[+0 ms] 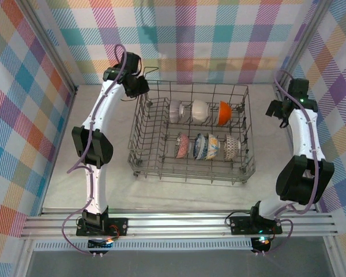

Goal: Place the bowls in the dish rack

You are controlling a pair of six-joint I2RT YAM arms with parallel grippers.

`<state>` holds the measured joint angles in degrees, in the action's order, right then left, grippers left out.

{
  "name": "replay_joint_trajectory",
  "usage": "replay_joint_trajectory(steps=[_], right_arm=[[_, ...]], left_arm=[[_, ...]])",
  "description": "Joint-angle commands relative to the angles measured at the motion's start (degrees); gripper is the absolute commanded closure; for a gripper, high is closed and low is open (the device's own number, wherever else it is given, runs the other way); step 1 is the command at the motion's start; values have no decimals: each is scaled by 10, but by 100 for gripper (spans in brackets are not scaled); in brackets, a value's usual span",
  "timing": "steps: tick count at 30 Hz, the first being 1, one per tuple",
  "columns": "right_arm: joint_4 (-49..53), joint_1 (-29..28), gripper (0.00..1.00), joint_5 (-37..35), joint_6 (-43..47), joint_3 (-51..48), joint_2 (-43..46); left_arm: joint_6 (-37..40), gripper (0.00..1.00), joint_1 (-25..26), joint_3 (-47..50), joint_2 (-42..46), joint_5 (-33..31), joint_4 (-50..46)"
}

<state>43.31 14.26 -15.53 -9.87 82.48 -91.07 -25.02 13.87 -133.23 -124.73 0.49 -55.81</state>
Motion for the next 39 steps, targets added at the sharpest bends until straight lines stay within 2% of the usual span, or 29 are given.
replay_joint_trajectory(steps=[1,2,3,6,7,9,11,13,15,17,19,20,22,23,25,26,28,29,31,33,34,39], right_arm=[[-68,-4,1,46,-11,-61,-5],[-115,-4,1,63,-7,-105,12],[-167,-4,1,63,-15,-150,31],[-365,-12,1,50,-36,-321,94],[-406,-16,1,23,-47,-359,101],[-470,-26,1,33,-51,-418,111],[-537,-62,1,22,-42,-471,112],[-614,-89,1,31,-24,-515,117],[-777,-123,1,14,16,-573,122],[-902,-134,1,45,33,-607,82],[-909,-173,1,50,83,-602,64],[-941,-188,1,28,98,-602,46],[-903,-176,1,46,82,-592,51],[-902,-174,1,47,80,-583,42],[-929,-174,1,36,78,-603,41],[-1008,-180,1,10,84,-619,12],[-953,-184,1,17,80,-609,28],[-987,-183,1,15,87,-614,16],[-969,-187,1,17,89,-614,25],[-980,-188,1,26,94,-614,18],[-978,-191,1,25,97,-616,22],[-985,-188,1,33,96,-618,19]], left_arm=[[8,22,-48,33,45,-53,45],[37,2,-47,56,64,-46,67],[55,0,-46,88,88,-54,88],[102,0,-47,263,214,-113,237],[115,0,-50,327,258,-140,285],[136,0,-61,426,325,-199,340],[164,0,-74,518,384,-246,378],[205,0,-77,635,438,-267,451],[227,0,-78,752,495,-277,517],[248,0,-77,880,546,-277,594],[252,0,-76,1015,583,-277,716],[250,0,-77,1074,588,-277,800],[264,0,-76,1142,560,-259,924],[249,0,-74,1152,536,-264,963],[235,0,-73,1156,486,-234,1020],[251,0,-64,1151,466,-224,1034],[264,0,-58,1144,413,-231,1090],[263,0,-57,1148,386,-223,1120],[276,0,-55,1149,362,-192,1139],[278,0,-54,1155,331,-209,1185],[275,0,-54,1151,342,-201,1153],[286,0,-54,1133,338,-176,1133]])
